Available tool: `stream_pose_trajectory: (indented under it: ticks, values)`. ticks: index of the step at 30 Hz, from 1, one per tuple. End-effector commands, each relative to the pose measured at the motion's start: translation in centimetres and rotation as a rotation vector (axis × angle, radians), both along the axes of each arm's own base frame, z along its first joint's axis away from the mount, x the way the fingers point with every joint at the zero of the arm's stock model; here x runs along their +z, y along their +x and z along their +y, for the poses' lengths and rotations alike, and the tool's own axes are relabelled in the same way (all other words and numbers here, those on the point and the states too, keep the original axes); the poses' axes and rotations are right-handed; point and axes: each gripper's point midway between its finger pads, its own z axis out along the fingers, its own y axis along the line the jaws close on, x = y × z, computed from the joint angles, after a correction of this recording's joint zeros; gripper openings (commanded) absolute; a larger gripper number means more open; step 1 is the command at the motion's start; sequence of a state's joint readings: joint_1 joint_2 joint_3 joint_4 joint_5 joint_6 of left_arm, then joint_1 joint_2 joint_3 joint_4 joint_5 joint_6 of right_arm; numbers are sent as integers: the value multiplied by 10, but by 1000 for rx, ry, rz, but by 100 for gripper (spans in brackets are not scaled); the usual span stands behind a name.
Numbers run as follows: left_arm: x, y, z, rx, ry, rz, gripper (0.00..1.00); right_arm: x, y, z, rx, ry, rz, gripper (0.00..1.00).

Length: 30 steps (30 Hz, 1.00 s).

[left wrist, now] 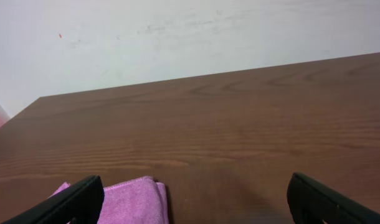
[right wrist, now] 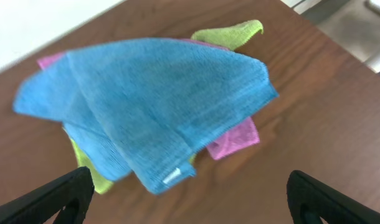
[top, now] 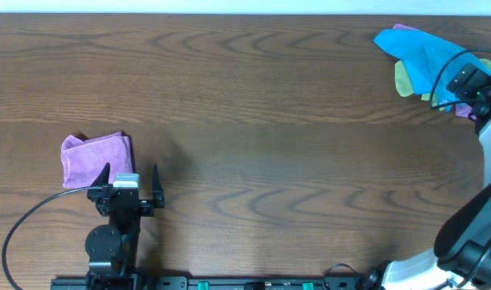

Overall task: Fold the cloth
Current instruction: 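Reach the right gripper to the cloth pile and grasp the blue cloth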

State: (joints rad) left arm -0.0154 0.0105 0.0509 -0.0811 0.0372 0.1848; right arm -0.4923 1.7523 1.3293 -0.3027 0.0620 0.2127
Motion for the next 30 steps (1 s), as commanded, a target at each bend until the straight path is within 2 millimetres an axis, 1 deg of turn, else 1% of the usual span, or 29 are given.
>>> stream_pose_trajectory:
  ticks: [1,3,5,10,11,14,19,22,26,30]
  values:
    - [-20,0,2,13,18,47,95,12,13,6,-25,61,-82,99]
    - [-20,0,2,13,18,47,95,7,15,5,-18,60,-78,99]
    - [-20,0,2,13,18,47,95,-4,18,5,-15,69,-62,99]
    - [-20,0,2,13,18,47,95,-43,23,9,-8,103,9,99]
    - [-20,0,2,13,18,47,95,-52,24,11,-4,112,25,99]
    - [-20,0,2,13,18,47,95,-71,28,18,29,131,57,99]
    - [-20,0,2,13,18,47,95,-92,37,30,92,149,79,99]
    - [-20,0,2,13,18,47,95,-97,41,33,124,126,91,99]
    - [-20,0,2,13,18,47,95,-95,46,31,151,90,81,99]
    - [-20,0,2,13,18,47,95,-95,50,28,164,64,70,96]
